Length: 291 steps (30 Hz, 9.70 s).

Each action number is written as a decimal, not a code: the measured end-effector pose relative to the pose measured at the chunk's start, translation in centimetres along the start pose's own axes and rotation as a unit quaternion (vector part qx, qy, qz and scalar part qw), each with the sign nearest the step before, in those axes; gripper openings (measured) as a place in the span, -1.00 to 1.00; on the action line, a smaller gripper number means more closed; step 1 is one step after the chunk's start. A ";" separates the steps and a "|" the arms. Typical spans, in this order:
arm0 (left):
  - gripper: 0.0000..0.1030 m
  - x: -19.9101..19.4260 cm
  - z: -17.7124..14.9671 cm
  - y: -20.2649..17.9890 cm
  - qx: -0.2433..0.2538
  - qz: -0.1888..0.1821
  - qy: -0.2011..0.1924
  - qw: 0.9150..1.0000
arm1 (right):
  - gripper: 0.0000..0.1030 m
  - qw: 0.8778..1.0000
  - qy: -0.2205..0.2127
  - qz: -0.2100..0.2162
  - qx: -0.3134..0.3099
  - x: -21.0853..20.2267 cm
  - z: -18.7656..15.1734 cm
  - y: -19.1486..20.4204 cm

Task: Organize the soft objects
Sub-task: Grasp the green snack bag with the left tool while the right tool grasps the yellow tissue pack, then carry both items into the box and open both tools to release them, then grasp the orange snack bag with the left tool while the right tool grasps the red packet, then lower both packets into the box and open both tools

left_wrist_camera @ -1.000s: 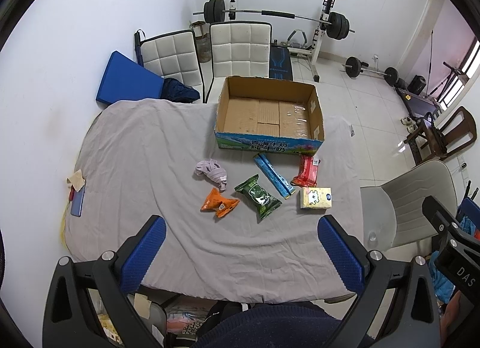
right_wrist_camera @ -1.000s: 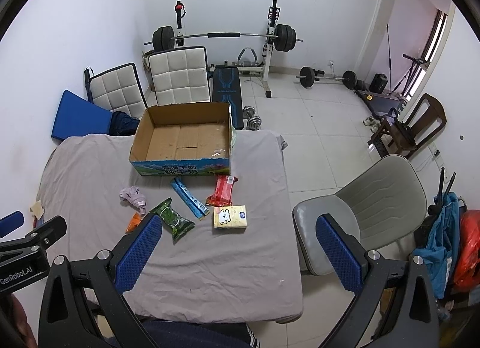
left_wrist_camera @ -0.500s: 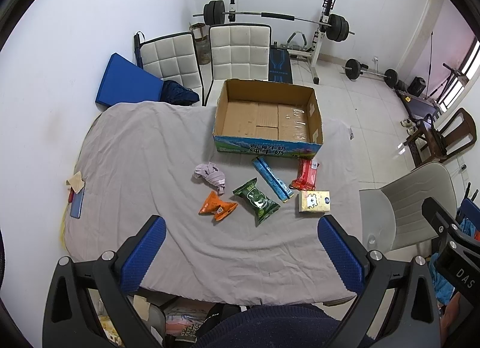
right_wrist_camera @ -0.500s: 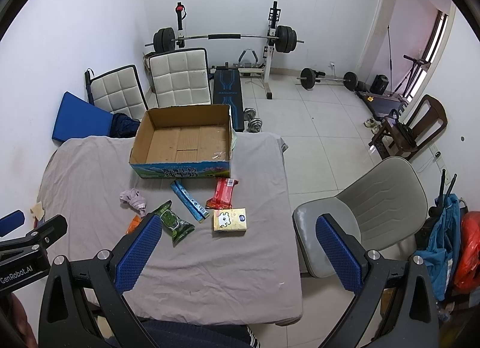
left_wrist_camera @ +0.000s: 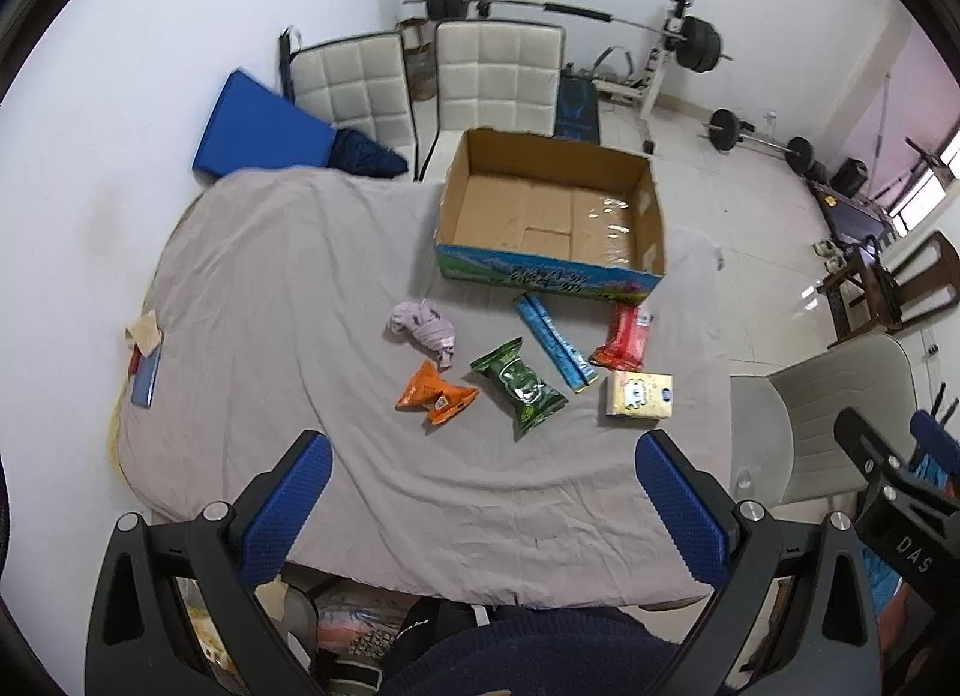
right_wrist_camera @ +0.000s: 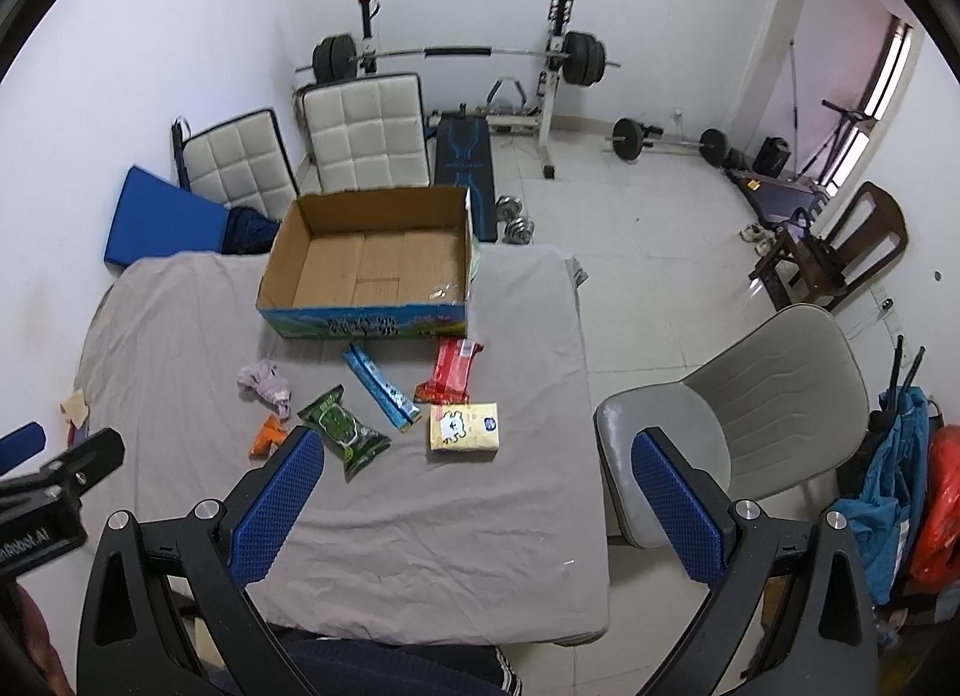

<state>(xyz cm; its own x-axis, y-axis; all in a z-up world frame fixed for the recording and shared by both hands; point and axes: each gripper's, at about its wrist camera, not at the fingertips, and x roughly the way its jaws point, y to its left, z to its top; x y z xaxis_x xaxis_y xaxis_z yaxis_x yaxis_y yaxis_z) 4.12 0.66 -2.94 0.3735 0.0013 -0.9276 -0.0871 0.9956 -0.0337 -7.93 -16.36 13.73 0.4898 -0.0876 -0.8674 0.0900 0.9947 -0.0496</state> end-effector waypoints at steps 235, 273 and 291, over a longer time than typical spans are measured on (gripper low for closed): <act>0.57 28.0 -7.2 12.3 -0.330 -0.061 0.239 0.911 | 0.12 0.949 0.303 0.036 0.079 46.5 -9.5 -2.6; -0.25 19.2 -4.2 -0.6 -0.044 -0.082 0.161 0.983 | 0.02 0.953 0.279 0.100 0.062 42.4 -6.8 -2.1; -0.25 18.3 14.7 0.7 0.009 -0.095 0.070 0.993 | 0.02 0.975 0.177 0.122 0.051 37.2 9.4 2.3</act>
<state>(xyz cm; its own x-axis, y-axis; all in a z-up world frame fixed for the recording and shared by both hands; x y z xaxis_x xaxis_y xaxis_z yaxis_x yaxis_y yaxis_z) 24.44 2.70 -14.50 0.2485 -0.1980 -0.9482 -0.0110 0.9782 -0.2072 18.67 -17.80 -14.02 0.1784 0.1933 -0.9648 0.1036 0.9714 0.2138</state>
